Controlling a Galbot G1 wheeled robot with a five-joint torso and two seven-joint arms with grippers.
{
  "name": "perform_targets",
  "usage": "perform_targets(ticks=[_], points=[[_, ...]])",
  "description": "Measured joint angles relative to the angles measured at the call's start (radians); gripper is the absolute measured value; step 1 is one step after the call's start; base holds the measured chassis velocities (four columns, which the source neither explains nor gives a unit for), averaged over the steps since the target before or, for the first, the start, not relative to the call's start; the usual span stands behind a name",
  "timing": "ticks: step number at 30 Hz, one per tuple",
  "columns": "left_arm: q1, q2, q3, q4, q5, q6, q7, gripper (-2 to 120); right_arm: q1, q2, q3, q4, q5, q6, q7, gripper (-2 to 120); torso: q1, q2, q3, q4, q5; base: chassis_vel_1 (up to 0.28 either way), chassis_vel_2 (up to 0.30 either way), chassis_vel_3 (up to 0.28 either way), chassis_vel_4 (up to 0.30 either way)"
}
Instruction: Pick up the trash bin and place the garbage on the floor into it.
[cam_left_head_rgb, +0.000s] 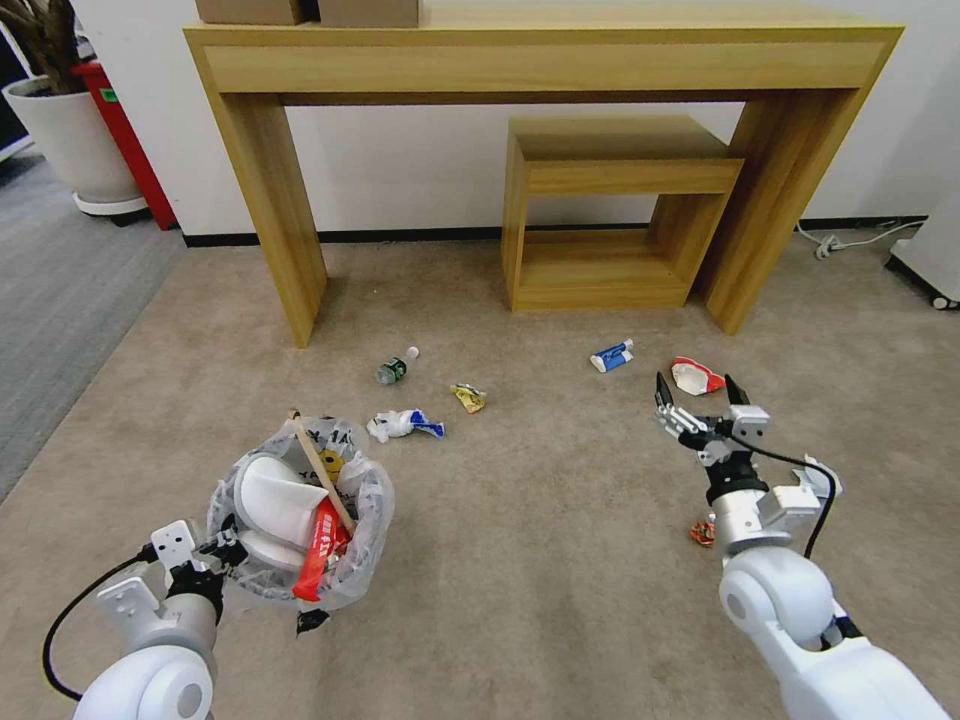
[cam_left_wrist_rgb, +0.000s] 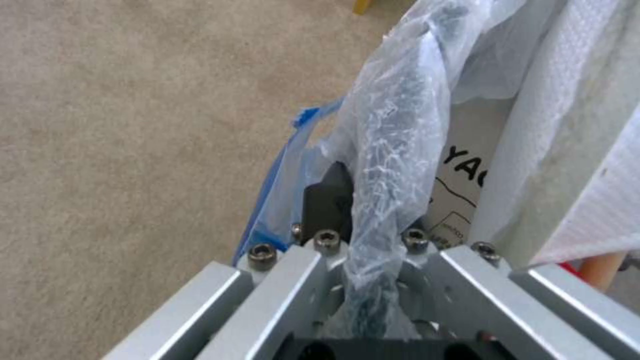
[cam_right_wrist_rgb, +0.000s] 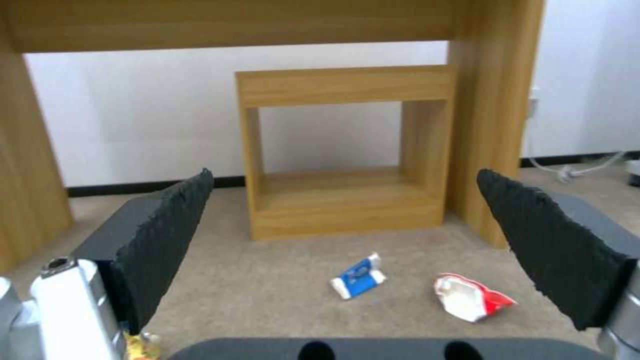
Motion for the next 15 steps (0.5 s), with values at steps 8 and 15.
perform_targets(ticks=[8,15], points=[[0.004,0.024,-0.022,-0.004,0.008,0.012,-0.005,0,-0.026,0.026,0.040,-0.006,-0.036,0.025,0.001,100,0.000,0.000,0.000,0.0000,0.0000,0.000,0.000,0.000,0.000],[0.004,0.031,-0.033,-0.010,0.013,0.018,-0.006,0,-0.045,0.043,0.049,0.007,-0.066,0.028,0.000,100,0.000,0.000,0.000,0.0000,0.0000,0.000,0.000,0.000,0.000]])
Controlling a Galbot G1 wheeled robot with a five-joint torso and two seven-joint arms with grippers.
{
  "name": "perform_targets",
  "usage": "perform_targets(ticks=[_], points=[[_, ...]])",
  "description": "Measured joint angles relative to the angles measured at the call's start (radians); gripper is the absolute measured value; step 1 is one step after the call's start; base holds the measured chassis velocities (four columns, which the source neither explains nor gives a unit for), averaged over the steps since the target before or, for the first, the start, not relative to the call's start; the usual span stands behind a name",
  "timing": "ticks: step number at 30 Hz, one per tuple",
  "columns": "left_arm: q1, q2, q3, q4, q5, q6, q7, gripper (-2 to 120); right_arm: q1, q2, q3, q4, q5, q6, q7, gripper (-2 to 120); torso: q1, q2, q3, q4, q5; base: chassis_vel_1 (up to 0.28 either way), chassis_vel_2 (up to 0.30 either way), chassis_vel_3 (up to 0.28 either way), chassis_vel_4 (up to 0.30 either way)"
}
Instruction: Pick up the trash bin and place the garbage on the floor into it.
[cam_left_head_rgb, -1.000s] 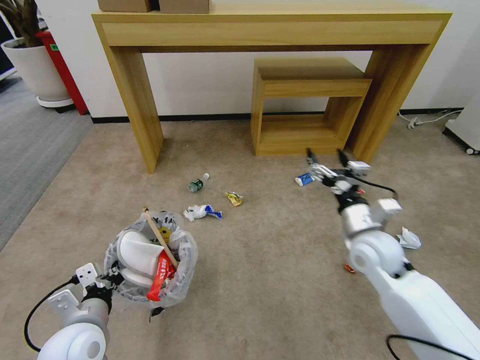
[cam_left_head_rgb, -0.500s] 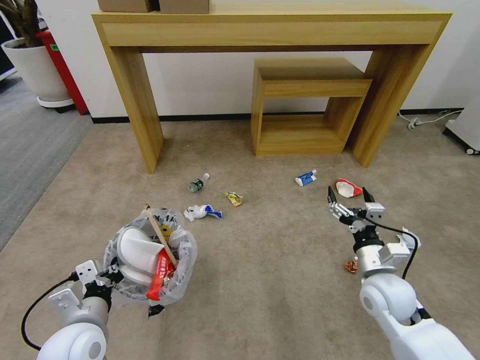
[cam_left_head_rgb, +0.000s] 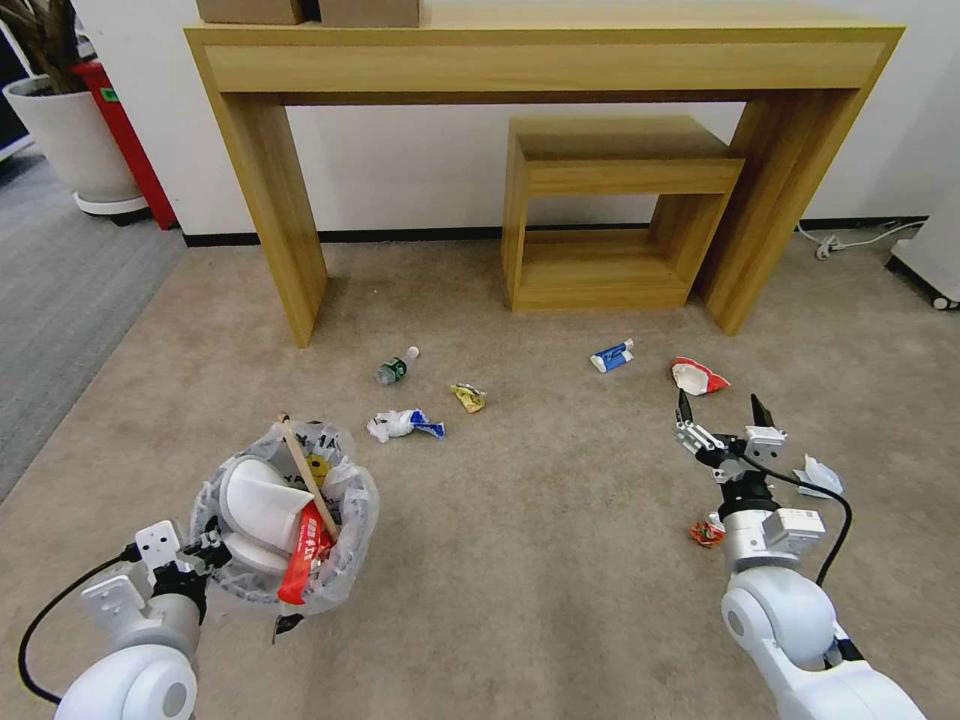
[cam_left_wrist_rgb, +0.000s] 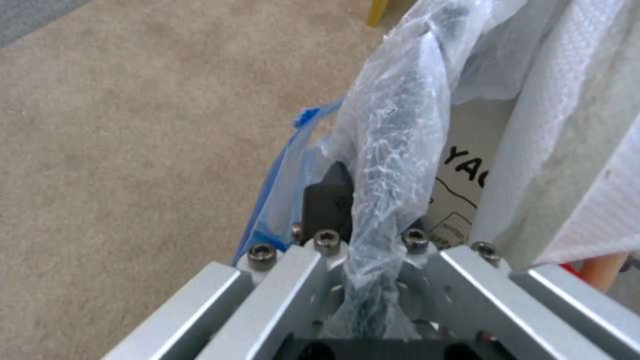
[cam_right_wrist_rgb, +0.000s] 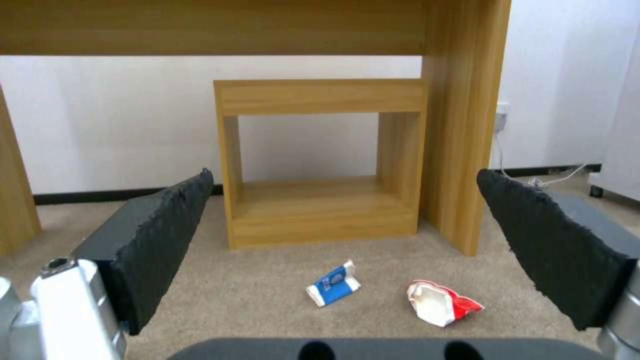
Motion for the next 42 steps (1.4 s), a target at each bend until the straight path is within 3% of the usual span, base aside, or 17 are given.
perform_targets(ticks=[25,33,42], points=[[0.037,-0.001,-0.013,-0.026,0.018,-0.005,0.009,0,0.002,0.039,0.008,-0.022,-0.061,0.022,-0.015,100,0.000,0.000,0.000,0.0000,0.0001,0.000,0.000,0.000,0.000],[0.041,-0.008,-0.016,-0.027,0.016,-0.013,0.013,0,0.002,0.045,0.004,-0.032,-0.075,0.028,-0.022,94,0.000,0.000,0.000,0.0000,0.0002,0.000,0.000,0.000,0.000],[0.049,-0.011,-0.024,-0.028,0.016,-0.022,0.021,0,0.002,0.045,0.001,-0.036,-0.080,0.035,-0.027,93,0.000,0.000,0.000,-0.0002,0.0000,0.126,0.129,-0.123,-0.126]])
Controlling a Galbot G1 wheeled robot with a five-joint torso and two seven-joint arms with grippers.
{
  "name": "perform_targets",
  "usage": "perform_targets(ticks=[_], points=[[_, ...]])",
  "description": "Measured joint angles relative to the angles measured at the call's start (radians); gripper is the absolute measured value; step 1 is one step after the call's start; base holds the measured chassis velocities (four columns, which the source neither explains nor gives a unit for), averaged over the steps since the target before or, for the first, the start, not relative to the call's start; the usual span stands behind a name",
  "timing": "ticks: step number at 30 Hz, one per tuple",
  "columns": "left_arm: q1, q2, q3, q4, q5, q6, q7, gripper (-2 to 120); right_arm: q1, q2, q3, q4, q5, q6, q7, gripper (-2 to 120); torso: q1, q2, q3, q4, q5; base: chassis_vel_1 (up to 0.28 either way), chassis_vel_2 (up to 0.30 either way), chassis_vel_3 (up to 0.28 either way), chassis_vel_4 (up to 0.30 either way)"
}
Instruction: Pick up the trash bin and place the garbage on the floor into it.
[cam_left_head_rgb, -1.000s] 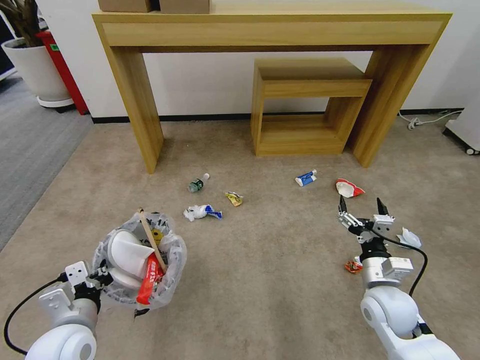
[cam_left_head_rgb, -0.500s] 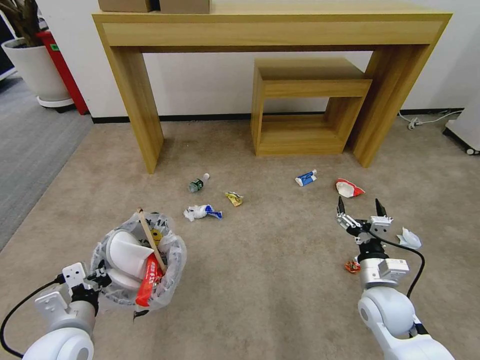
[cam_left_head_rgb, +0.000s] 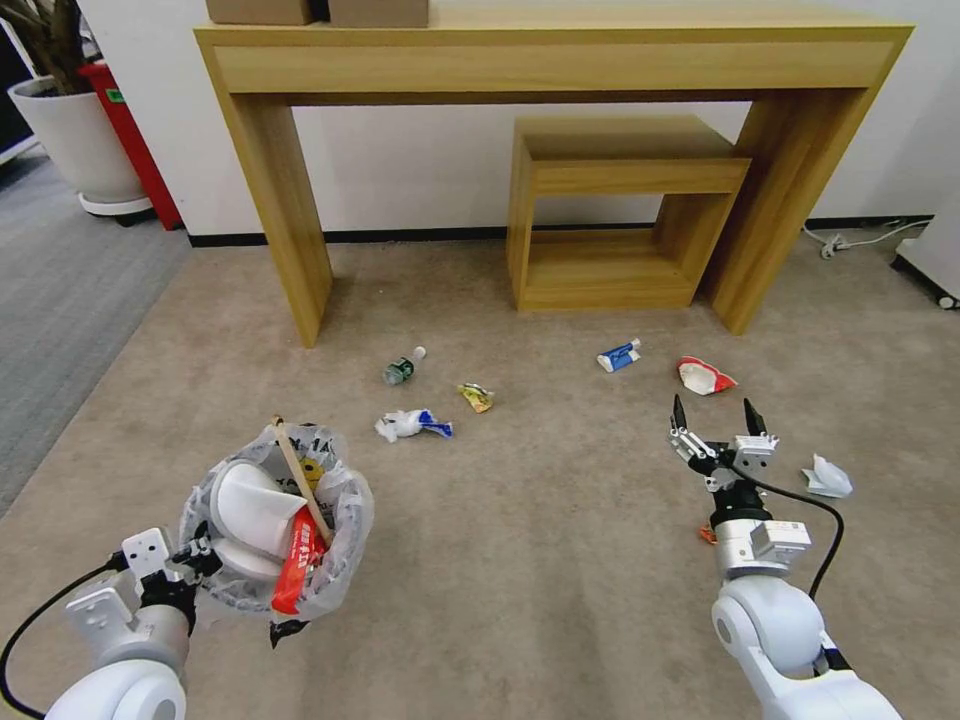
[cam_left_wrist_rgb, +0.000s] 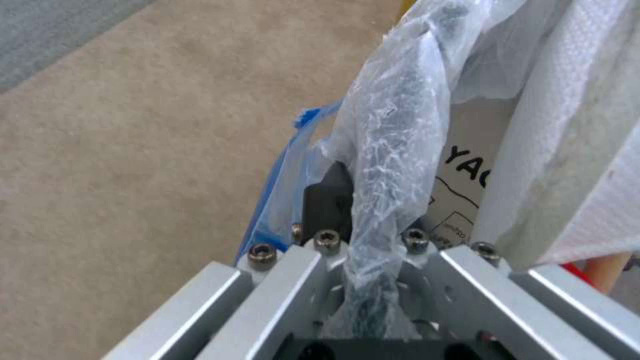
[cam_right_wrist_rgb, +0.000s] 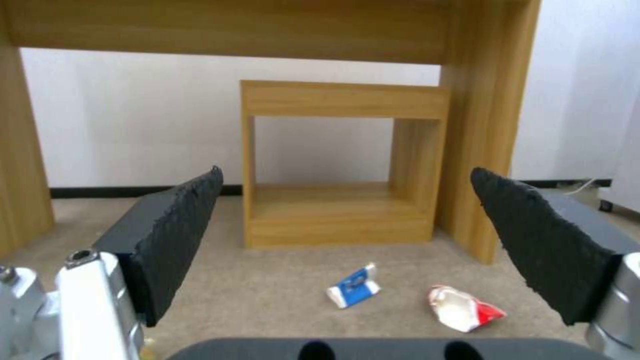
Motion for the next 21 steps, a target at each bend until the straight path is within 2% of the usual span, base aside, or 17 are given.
perform_targets(ticks=[7,8,10,12,16,21], points=[[0.003,0.000,-0.007,0.008,0.001,-0.012,0.005,0,0.011,0.001,-0.010,-0.011,-0.008,0.006,-0.003,95,0.000,0.000,0.000,0.0002,-0.0003,0.244,0.248,-0.244,-0.223],[0.003,0.000,-0.007,0.011,0.001,-0.013,0.005,0,0.013,0.002,-0.012,-0.015,-0.011,0.006,-0.004,95,0.000,0.000,0.000,0.0003,0.0006,0.277,0.298,-0.275,-0.288],[0.000,0.000,-0.009,0.015,0.001,-0.016,0.005,0,0.017,0.003,-0.016,-0.020,-0.016,0.009,-0.007,96,0.000,0.000,0.000,0.0002,-0.0007,0.268,0.260,-0.289,-0.263],[-0.001,0.000,-0.011,0.017,0.001,-0.017,0.005,0,0.018,0.003,-0.021,-0.022,-0.017,0.011,-0.008,97,0.000,0.000,0.000,0.0002,-0.0002,0.232,0.239,-0.257,-0.237],[-0.006,0.001,-0.014,0.025,0.000,-0.017,0.005,0,0.025,0.004,-0.025,-0.031,-0.023,0.022,-0.011,100,0.000,0.000,0.000,0.0006,-0.0003,0.137,0.140,-0.129,-0.111],[-0.015,0.002,-0.015,0.036,-0.004,-0.017,0.005,0,0.028,-0.004,-0.025,-0.034,-0.020,0.027,-0.011,100,0.000,0.000,0.000,-0.0001,0.0004,-0.016,-0.011,0.011,0.012]])
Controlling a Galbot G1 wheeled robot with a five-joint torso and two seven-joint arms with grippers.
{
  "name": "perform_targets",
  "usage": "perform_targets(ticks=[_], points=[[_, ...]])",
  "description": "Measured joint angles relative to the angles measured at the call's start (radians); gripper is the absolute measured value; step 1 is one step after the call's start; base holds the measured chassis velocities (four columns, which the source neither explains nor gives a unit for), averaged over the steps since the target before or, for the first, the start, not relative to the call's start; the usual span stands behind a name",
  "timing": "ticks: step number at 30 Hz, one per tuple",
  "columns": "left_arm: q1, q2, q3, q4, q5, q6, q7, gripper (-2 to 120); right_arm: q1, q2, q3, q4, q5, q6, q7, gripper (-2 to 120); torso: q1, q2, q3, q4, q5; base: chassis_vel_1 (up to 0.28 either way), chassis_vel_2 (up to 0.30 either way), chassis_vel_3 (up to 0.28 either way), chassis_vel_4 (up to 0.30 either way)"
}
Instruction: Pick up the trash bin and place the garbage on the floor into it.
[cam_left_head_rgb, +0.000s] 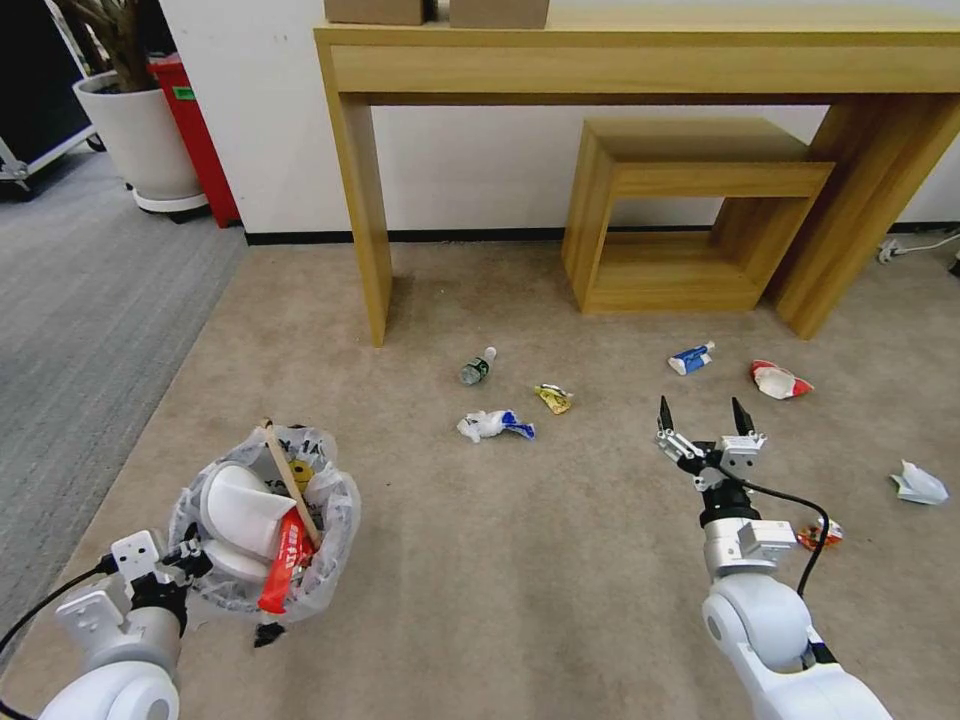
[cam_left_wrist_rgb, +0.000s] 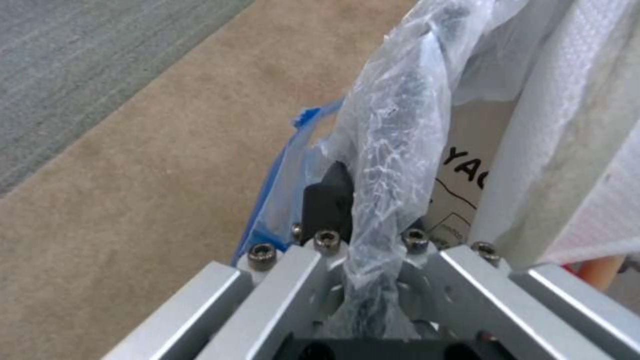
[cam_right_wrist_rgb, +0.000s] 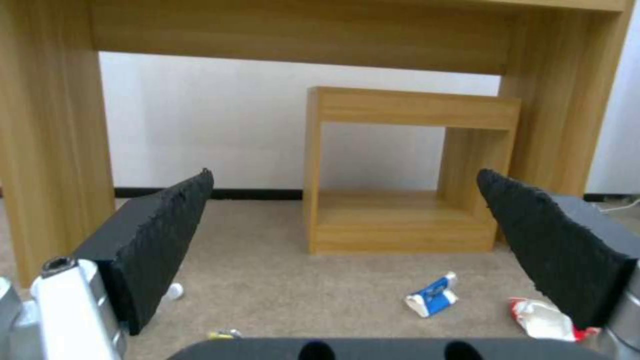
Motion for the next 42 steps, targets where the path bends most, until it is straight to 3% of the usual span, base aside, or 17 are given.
perform_targets(ticks=[17,26,37,42], points=[[-0.019,0.018,-0.003,0.018,-0.051,0.023,-0.011,0,0.006,-0.002,-0.005,-0.001,-0.011,-0.030,-0.004,100,0.000,0.000,0.000,0.0003,-0.0004,-0.021,-0.004,0.015,-0.002],[-0.026,0.068,-0.013,0.011,-0.132,0.077,-0.033,0,0.015,-0.007,-0.016,-0.001,-0.007,-0.036,-0.003,100,0.000,0.000,0.000,0.0002,-0.0006,-0.158,0.149,0.153,-0.147],[-0.027,0.083,-0.021,0.015,-0.163,0.086,-0.056,0,0.030,-0.035,-0.043,0.001,0.009,-0.038,0.002,100,0.000,0.000,0.000,0.0000,-0.0006,-0.128,0.136,0.129,-0.141],[-0.004,0.095,-0.047,0.007,-0.185,0.087,-0.061,0,0.060,-0.005,-0.089,-0.014,0.002,-0.040,0.010,100,0.000,0.000,0.000,0.0004,-0.0005,-0.010,0.018,0.007,-0.009]])
